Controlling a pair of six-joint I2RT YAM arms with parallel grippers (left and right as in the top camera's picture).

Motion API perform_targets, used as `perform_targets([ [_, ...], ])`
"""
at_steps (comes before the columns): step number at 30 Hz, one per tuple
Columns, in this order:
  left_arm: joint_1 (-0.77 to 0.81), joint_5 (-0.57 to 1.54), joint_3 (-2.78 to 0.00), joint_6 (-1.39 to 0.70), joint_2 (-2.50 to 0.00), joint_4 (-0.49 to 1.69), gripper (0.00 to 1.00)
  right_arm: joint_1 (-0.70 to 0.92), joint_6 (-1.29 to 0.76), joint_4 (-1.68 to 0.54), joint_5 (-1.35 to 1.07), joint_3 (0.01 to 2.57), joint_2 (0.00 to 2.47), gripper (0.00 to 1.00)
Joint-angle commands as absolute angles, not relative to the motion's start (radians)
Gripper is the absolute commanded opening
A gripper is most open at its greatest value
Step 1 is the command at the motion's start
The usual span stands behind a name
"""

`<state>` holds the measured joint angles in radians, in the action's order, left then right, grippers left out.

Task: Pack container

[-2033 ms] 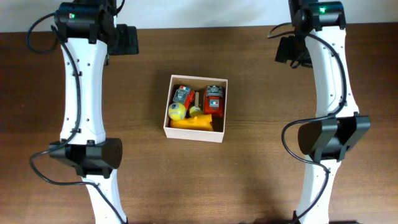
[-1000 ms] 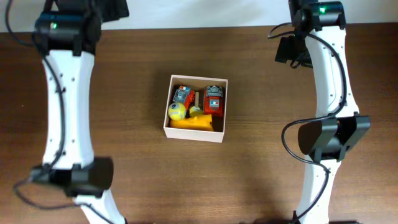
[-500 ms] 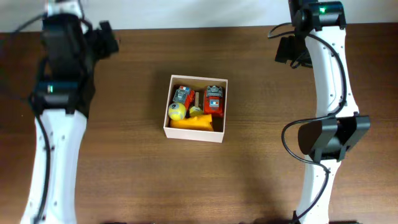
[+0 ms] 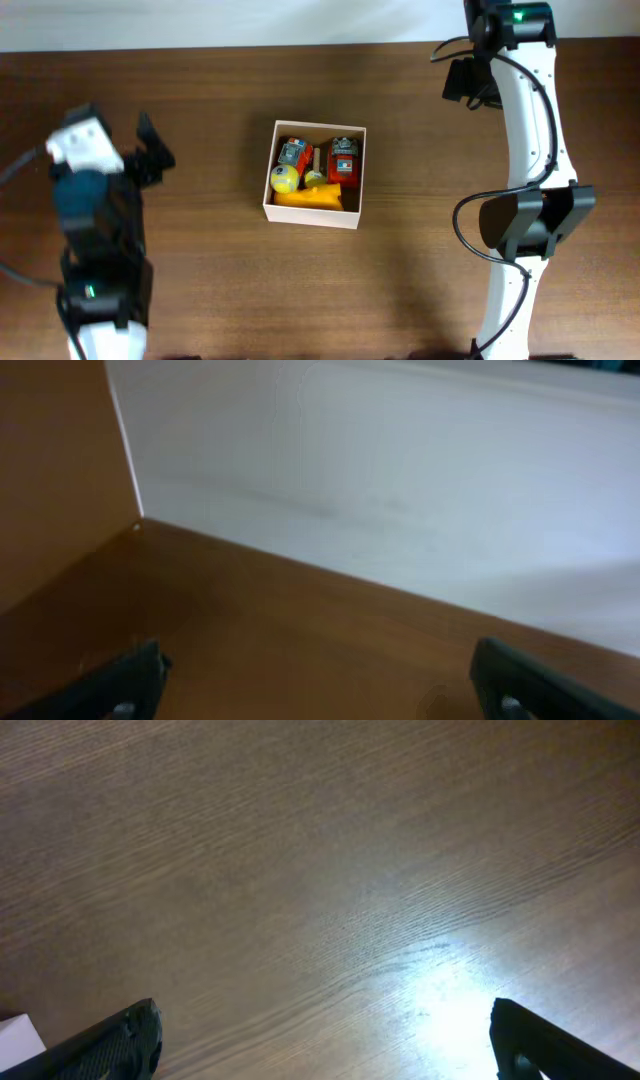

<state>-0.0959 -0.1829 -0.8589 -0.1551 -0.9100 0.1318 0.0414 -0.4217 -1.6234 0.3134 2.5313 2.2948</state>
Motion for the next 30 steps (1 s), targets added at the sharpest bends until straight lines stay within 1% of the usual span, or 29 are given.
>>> perform_targets([
  [1,-0.109,-0.146,-0.701,-0.156,-0.759,0.092,0.99,0.039,-0.426,-1.623,0.315,2.529,2.297,0.99],
  [11,-0.105,-0.098,-0.340,-0.156,-0.339,0.062,0.99,0.039,-0.426,-1.623,0.315,2.529,2.297,0.99],
  [16,-0.105,-0.073,-0.202,-0.157,-0.193,0.030,0.99,0.039,-0.426,-1.623,0.315,2.529,2.297,0.99],
  [22,-0.105,-0.067,-0.114,-0.156,-0.078,0.037,0.99,0.039,-0.427,-1.623,0.315,2.529,2.297,0.99],
  [30,-0.105,-0.067,-0.091,-0.156,-0.012,0.169,0.99,0.039,-0.426,-1.623,0.315,2.529,2.297,0.99],
])
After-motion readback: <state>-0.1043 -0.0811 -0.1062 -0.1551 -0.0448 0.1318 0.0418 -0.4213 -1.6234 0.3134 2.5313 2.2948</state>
